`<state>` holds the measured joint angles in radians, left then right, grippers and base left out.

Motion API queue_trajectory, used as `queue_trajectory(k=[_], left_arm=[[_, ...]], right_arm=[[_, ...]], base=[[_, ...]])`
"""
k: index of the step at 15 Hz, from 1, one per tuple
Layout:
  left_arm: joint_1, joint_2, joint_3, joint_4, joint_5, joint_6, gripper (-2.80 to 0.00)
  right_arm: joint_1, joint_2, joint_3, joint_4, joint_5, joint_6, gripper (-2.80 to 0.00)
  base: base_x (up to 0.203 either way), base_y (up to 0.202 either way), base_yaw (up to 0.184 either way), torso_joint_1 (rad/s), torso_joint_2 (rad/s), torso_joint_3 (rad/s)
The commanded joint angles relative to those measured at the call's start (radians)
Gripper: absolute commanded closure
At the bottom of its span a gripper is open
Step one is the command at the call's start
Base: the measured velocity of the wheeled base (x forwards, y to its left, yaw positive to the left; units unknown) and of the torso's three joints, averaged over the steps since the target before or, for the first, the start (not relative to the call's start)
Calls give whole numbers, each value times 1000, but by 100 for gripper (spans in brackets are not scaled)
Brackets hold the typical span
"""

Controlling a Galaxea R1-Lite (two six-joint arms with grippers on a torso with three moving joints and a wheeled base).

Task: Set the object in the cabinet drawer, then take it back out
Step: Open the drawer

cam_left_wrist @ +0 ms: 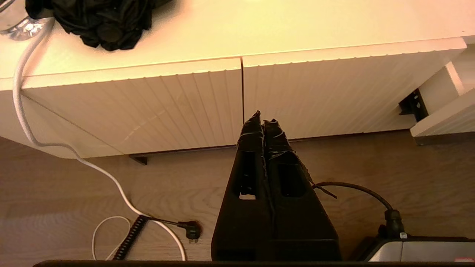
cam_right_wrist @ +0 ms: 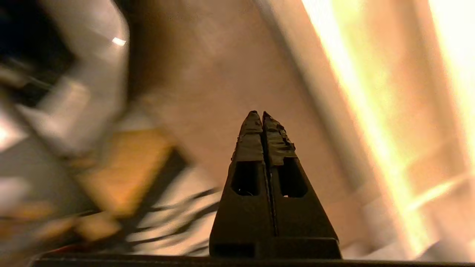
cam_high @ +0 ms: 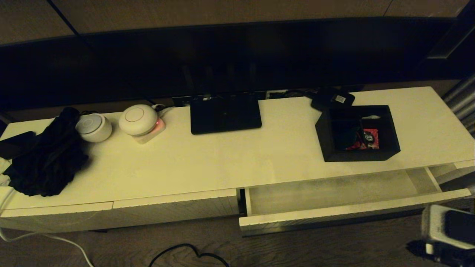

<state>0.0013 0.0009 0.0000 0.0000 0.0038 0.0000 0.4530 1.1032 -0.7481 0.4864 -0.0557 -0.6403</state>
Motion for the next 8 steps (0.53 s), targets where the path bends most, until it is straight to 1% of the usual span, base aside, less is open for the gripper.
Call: queue_trajectory(k=[1, 2, 3, 6, 8], left_arm=[[0, -1, 3, 0, 1, 0, 0], [0, -1, 3, 0, 1, 0, 0], [0, -1, 3, 0, 1, 0, 0], [0, -1, 3, 0, 1, 0, 0], [0, -1, 3, 0, 0, 0, 0]], right_arm=[[-5, -2, -87, 130, -4, 278, 0], [-5, 35, -106, 138, -4, 380, 0], [-5, 77, -120, 140, -5, 457, 0], [-5, 192, -147, 140, -9, 630, 0], [1, 285, -174, 115, -23, 780, 0]], base=[[0, 0, 0, 0, 0, 0], [0, 0, 0, 0, 0, 0], [0, 0, 0, 0, 0, 0], [0, 0, 0, 0, 0, 0], [0, 0, 0, 0, 0, 0]])
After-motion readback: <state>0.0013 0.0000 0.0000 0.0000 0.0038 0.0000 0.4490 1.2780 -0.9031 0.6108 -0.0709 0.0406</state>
